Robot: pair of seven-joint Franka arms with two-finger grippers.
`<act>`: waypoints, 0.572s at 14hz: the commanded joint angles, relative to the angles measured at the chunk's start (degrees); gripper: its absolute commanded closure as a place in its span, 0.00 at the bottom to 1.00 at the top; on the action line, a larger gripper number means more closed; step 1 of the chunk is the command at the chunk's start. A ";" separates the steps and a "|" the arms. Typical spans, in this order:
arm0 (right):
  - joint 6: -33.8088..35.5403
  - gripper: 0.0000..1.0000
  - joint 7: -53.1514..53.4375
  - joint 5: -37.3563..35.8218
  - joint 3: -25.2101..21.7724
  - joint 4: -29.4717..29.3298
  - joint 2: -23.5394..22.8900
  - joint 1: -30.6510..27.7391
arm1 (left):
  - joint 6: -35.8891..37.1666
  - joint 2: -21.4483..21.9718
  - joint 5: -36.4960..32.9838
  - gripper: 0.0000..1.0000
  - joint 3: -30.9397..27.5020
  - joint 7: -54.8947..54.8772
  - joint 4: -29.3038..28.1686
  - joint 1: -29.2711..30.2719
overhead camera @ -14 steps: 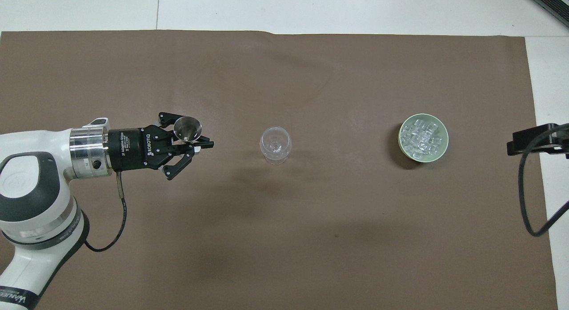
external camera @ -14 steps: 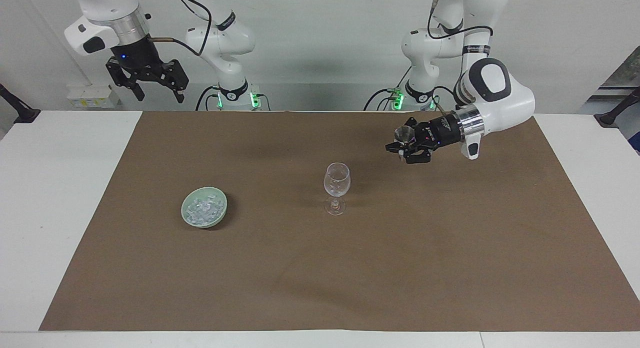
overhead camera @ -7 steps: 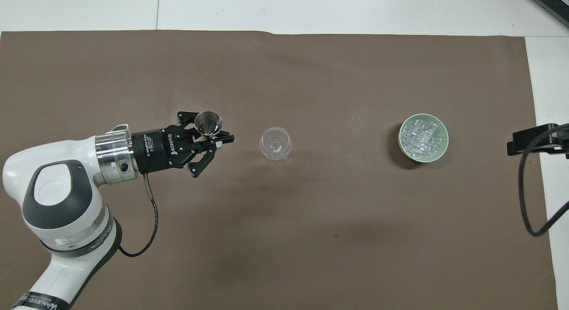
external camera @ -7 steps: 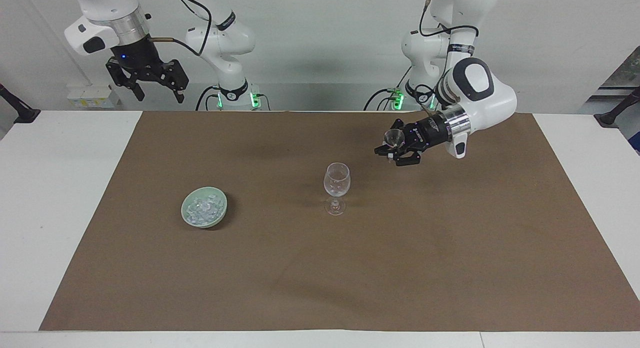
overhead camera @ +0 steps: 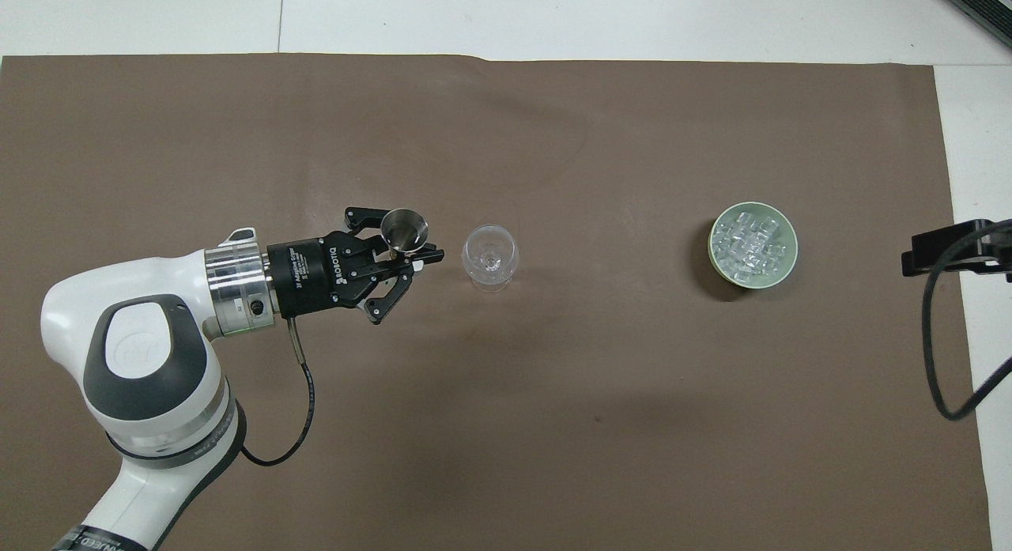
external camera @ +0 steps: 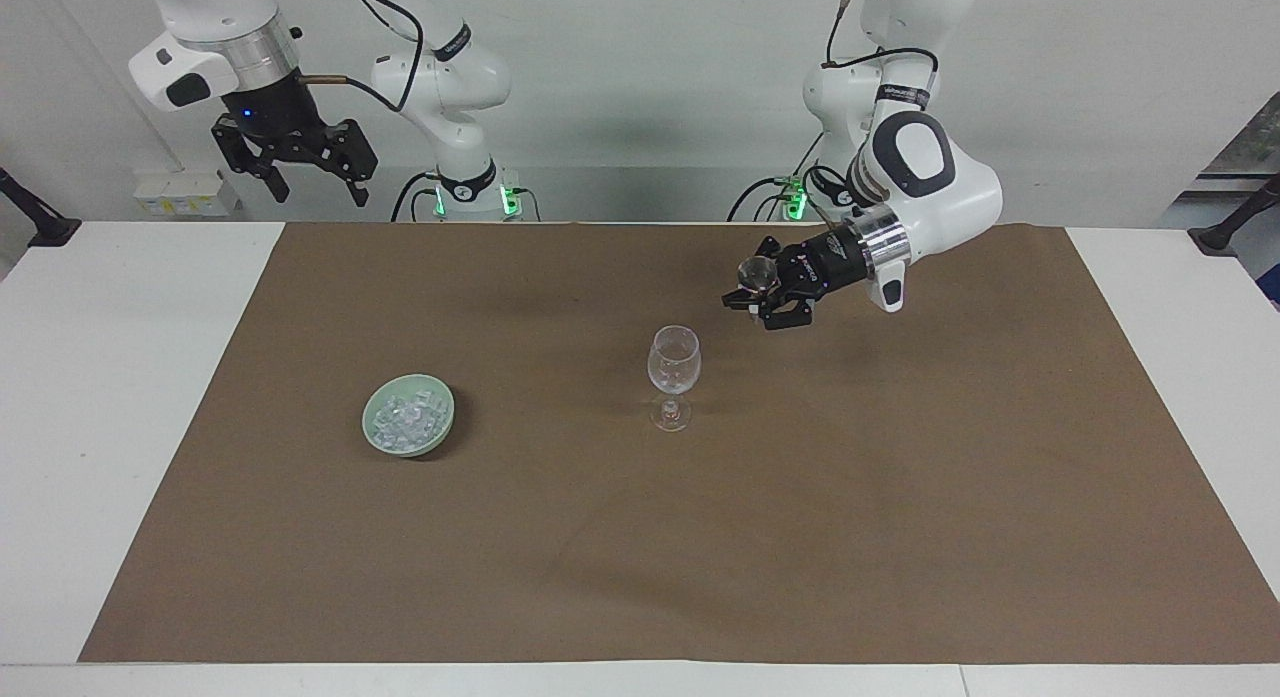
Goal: Pour wine and add ice with both arms
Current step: 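Carry the metal cup with the left gripper toward the clear cup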
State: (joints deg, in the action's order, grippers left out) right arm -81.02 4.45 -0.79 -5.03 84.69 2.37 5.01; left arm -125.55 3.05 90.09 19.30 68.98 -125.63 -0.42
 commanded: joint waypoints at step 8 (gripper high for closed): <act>0.78 0.00 0.91 0.09 0.02 -0.58 -0.09 -0.17 | -10.14 1.17 1.05 1.00 4.87 0.19 0.39 -0.28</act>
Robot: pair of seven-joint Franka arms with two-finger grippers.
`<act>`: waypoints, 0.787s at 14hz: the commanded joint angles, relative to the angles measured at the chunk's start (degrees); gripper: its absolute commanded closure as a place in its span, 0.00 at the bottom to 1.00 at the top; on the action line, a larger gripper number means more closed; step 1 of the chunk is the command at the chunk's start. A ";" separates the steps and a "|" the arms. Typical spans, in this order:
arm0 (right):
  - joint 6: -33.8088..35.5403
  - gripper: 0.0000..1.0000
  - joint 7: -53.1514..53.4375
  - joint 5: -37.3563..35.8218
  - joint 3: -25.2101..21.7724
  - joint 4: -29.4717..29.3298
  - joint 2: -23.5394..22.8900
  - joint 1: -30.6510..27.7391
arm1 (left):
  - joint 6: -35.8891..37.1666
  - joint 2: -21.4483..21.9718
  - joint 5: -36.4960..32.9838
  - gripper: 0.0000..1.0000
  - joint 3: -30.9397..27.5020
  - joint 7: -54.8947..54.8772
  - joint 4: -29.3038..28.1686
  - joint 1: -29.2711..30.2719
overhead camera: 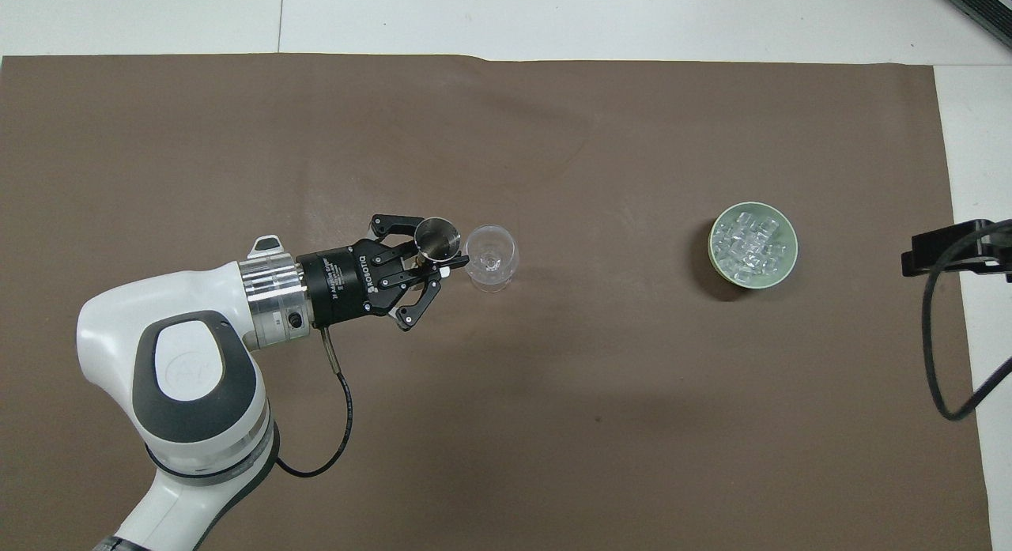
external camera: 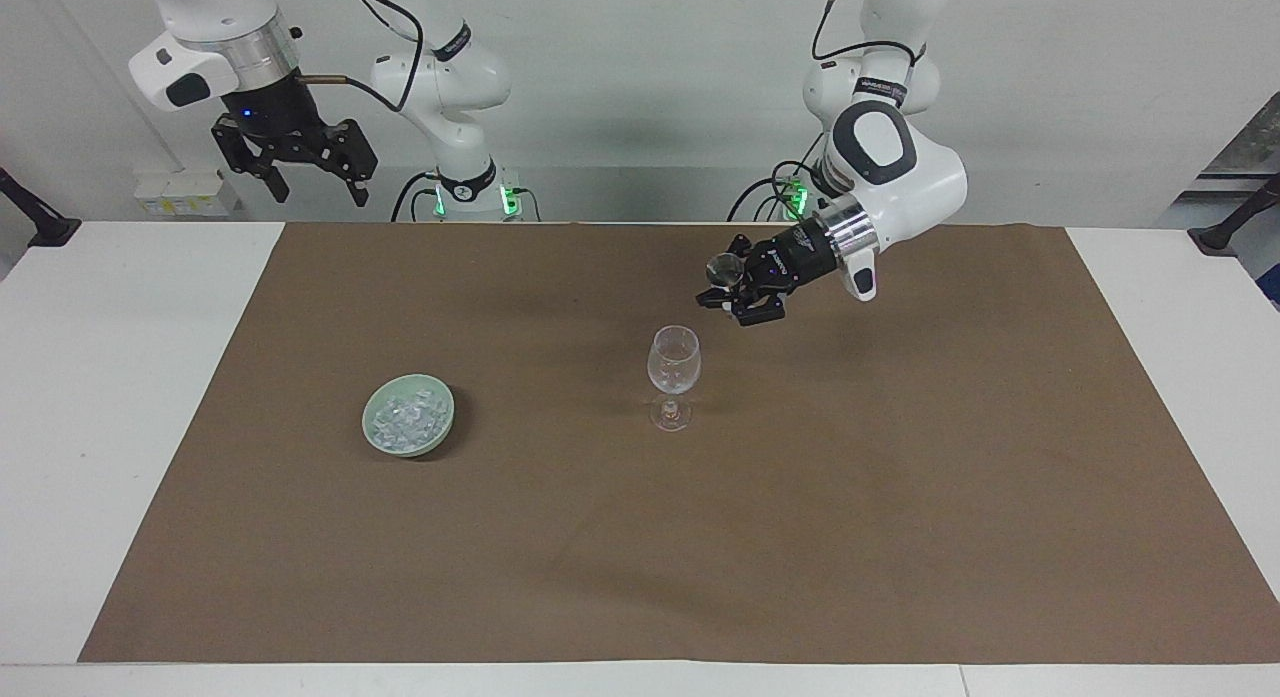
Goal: Pour wine and add ice with both arms
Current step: 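Tilt the metal cup with the left gripper over the clear cup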
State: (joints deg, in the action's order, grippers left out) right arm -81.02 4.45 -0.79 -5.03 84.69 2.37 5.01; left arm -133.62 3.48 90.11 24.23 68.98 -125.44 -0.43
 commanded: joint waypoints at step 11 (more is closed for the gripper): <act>0.78 0.00 0.91 0.09 0.02 -0.58 -0.09 -0.17 | -6.57 -1.02 -1.07 1.00 2.75 0.81 2.57 -0.36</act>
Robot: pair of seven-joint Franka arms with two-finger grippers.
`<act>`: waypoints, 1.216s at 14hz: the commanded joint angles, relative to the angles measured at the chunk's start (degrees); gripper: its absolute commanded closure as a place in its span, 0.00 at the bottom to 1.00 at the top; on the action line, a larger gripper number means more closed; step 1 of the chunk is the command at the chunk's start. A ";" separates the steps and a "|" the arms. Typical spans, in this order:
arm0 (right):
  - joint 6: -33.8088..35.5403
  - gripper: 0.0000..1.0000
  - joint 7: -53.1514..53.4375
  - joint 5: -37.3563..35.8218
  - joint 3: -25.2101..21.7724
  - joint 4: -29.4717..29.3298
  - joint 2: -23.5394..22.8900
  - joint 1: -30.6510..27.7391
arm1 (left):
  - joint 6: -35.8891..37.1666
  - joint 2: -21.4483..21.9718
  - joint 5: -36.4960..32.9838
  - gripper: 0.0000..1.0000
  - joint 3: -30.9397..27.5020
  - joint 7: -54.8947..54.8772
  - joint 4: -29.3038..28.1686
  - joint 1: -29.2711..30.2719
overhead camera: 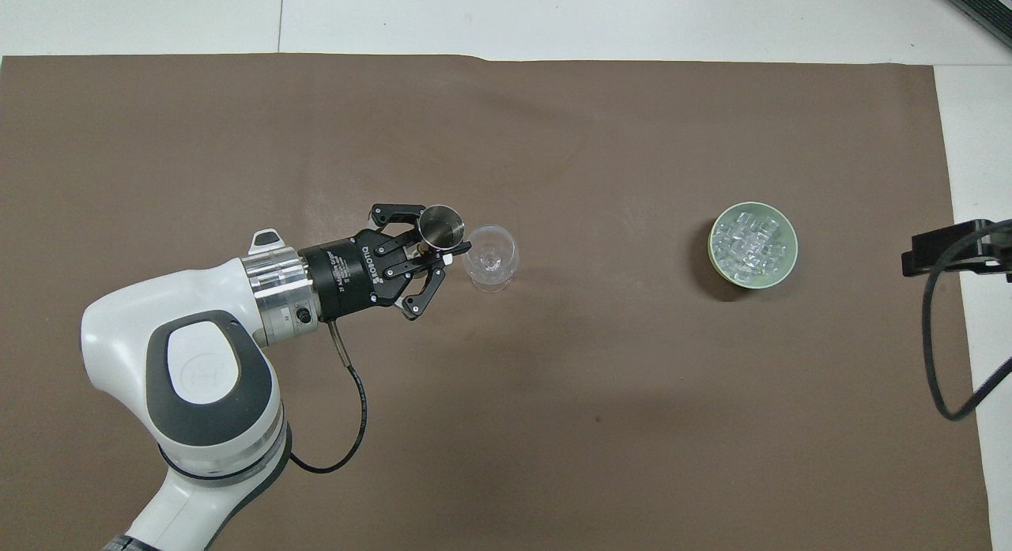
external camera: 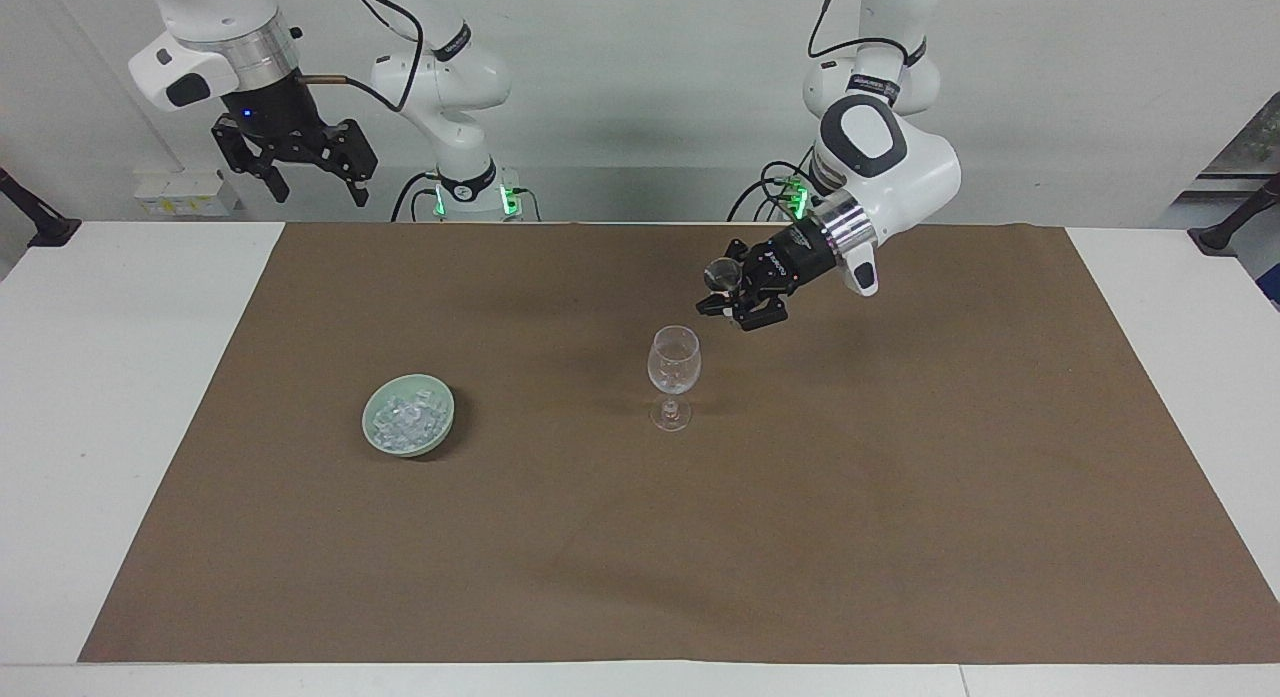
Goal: Pour wine and add ice with both arms
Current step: 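Tilt the metal cup with the left gripper over the clear cup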
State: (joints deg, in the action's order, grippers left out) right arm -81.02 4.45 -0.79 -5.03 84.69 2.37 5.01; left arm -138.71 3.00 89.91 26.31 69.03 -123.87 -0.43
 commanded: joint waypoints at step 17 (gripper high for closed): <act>0.78 0.00 0.91 0.09 0.02 -0.58 -0.09 -0.17 | -5.44 -5.19 -32.51 1.00 3.57 20.70 7.86 -0.36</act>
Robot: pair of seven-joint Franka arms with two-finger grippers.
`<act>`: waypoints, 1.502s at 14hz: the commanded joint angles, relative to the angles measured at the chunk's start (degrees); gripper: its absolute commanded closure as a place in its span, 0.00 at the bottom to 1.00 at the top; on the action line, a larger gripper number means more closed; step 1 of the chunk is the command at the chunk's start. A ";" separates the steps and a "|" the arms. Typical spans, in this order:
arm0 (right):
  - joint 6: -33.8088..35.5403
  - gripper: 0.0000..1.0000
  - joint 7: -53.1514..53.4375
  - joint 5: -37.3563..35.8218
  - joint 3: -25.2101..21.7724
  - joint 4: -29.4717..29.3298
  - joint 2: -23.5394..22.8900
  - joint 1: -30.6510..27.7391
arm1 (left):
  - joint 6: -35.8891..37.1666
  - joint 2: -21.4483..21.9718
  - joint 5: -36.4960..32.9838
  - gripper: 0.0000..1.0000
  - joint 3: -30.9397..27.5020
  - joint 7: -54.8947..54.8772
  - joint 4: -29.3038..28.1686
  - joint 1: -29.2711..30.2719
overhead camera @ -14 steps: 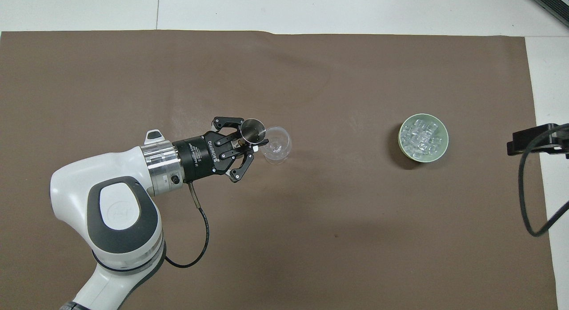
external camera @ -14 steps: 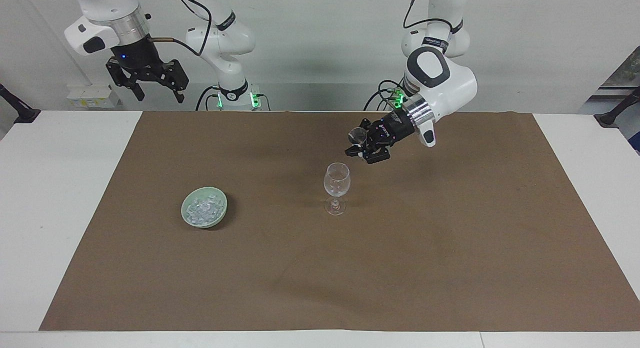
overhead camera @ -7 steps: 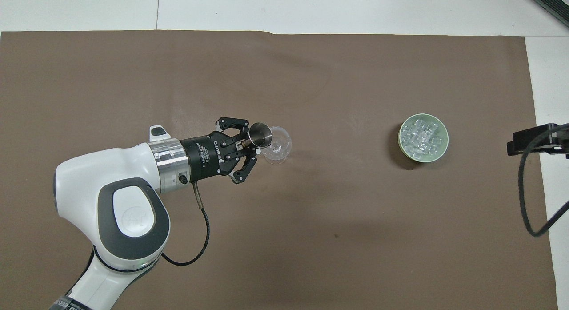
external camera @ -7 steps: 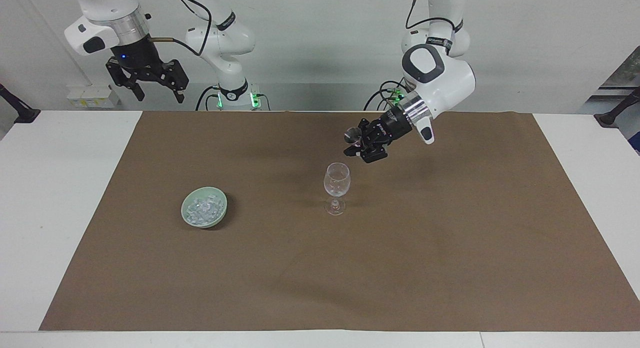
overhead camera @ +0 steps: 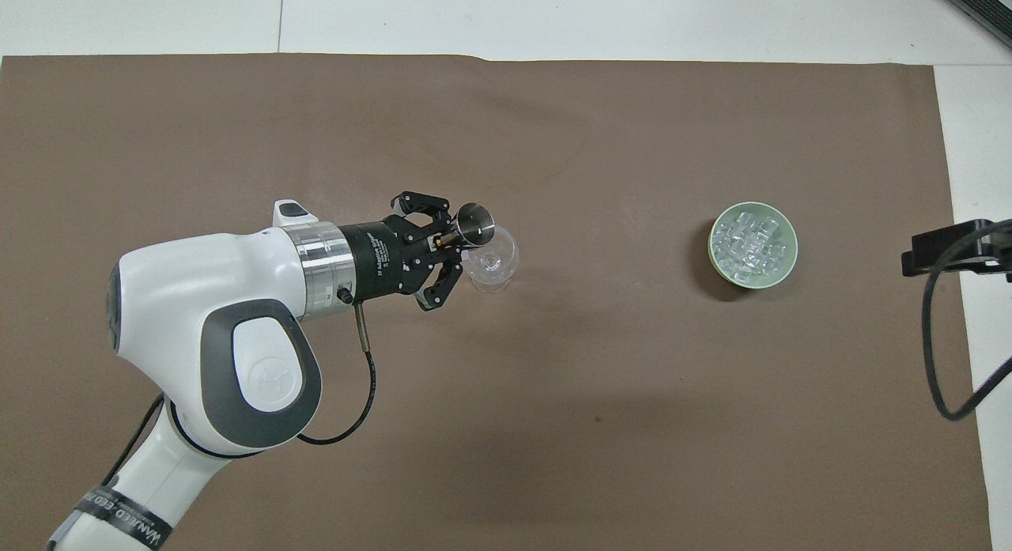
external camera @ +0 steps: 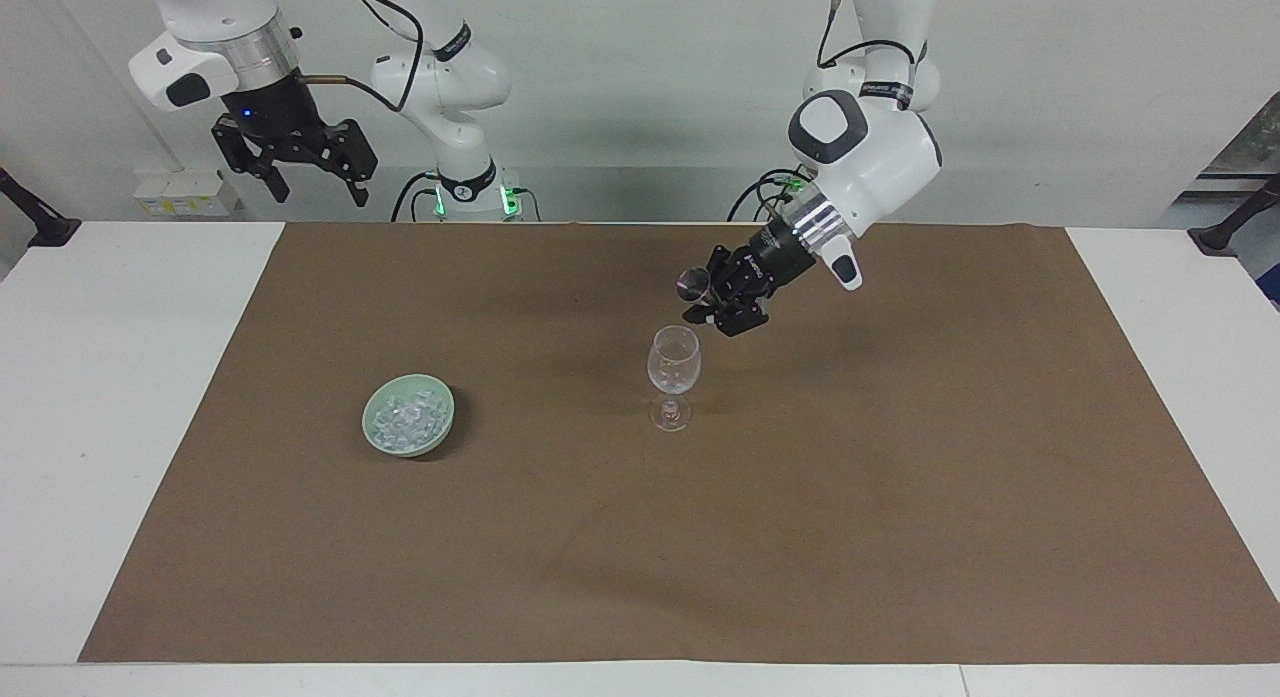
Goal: Pour wine and add ice with both arms
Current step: 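Tilt the metal cup with the left gripper over the clear cup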
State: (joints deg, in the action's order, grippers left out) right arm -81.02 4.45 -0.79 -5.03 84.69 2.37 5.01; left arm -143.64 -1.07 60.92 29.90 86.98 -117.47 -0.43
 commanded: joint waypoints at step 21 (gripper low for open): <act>0.78 0.00 0.91 0.09 0.02 -0.58 -0.09 -0.17 | 6.70 -2.18 -30.58 1.00 -0.20 14.27 5.85 0.26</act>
State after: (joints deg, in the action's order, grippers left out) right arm -81.02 4.45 -0.79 -5.03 84.69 2.37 5.01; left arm -139.27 -2.67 33.19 29.77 99.91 -113.14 -0.43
